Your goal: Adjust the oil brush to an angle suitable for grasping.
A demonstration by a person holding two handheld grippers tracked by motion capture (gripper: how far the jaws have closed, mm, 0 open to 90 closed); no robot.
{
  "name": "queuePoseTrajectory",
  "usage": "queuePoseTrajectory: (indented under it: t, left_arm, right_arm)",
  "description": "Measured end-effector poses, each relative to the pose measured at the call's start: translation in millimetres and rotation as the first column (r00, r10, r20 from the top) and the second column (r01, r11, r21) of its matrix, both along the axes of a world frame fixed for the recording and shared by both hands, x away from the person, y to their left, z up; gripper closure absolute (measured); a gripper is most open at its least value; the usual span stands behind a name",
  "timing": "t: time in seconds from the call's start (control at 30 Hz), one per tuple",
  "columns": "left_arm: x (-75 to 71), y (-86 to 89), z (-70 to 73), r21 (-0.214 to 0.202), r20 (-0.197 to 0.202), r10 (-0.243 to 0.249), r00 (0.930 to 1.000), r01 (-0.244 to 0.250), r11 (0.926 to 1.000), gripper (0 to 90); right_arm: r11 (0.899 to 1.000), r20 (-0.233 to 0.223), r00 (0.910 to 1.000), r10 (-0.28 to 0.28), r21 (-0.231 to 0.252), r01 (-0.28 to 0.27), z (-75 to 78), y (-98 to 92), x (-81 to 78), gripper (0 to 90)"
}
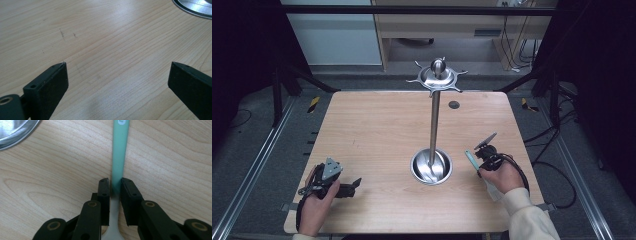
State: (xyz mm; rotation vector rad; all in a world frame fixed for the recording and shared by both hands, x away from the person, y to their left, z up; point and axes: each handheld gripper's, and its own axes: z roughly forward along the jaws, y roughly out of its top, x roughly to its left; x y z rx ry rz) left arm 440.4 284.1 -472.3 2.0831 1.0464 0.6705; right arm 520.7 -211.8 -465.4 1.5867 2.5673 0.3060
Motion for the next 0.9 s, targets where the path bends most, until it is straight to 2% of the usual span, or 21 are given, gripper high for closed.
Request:
queuePoseTrajectory:
  t: [0.27, 0.6, 0.67, 0.77, 0.9]
  left_arm:
    - [0.0, -0.1, -0.1, 0.0, -0.001, -0.001, 1.0, 0.001, 1.0, 2.6]
    - [-0.1, 0.4, 0.1, -0.004, 0.0, 0.001, 1.0, -0.001, 1.0, 2.6]
    - [0.0, 0.6, 0.0, -0.005, -0.001, 0.002, 1.0, -0.002, 1.0, 2.6]
    - [0.2, 0.9, 0.0, -0.008, 0.001, 0.006, 1.0, -0.006, 1.0, 2.6]
    - [0.3, 3.1, 0.3, -0.012, 0.008, 0.017, 0.9998, -0.017, 0.9998, 2.6]
  right_arm:
    - [1.0, 0.003, 1.0, -0.005, -0.013, 0.005, -1.5, 0.6, 0.0, 81.0]
    - [1.0, -0.004, 0.9995, -0.031, -0.005, 0.03, 0.0, -0.3, 0.6, 82.1]
    - [0.999, 0.005, 0.9992, -0.039, 0.021, 0.039, 3.1, -4.0, -0.1, 82.1]
    - [0.998, 0.025, 0.9987, -0.044, 0.034, 0.043, 12.6, -9.9, -1.1, 82.1]
    - [0.995, 0.094, 0.9941, -0.056, 0.091, 0.047, 36.8, -19.5, -3.7, 82.1]
